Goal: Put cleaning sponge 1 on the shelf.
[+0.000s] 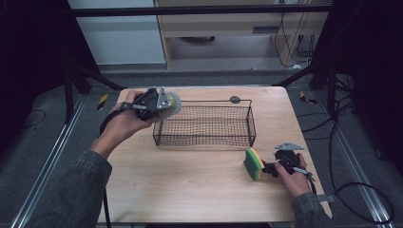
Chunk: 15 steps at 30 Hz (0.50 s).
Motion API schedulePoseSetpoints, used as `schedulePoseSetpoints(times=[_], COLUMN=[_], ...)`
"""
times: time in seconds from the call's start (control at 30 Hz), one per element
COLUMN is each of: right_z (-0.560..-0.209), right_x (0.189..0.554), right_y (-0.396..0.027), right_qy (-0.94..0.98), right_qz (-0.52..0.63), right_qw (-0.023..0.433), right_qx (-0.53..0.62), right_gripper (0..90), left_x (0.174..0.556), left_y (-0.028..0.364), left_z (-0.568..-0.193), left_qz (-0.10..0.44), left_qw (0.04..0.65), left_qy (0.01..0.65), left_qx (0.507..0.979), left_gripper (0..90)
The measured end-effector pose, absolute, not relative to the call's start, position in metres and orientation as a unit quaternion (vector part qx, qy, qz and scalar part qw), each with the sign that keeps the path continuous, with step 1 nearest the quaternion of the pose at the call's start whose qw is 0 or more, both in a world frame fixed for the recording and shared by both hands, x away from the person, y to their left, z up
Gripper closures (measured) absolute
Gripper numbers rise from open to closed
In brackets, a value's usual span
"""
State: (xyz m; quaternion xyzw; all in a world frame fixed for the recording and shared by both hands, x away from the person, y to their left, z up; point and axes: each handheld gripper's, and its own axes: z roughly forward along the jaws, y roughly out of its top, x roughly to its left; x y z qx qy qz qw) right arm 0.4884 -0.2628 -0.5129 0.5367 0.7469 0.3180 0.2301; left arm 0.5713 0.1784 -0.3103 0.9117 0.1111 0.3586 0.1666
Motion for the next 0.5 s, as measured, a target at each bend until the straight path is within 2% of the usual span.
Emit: schedulePoseSetpoints(times=[0.5], right_z=[-0.5129], right_x=[0.4885], right_y=[-0.2629], right_qy=[0.747], right_qz=[0.318], right_qw=[0.231], right_qx=[0.536], right_gripper=[0.4], left_x=[0.5799], left_y=[0.1737], left_z=[-0.3173], left_qz=[0.354], left_qw=[0.17], left_qy=[0.115], left_qx=[0.912], left_gripper=[70.0])
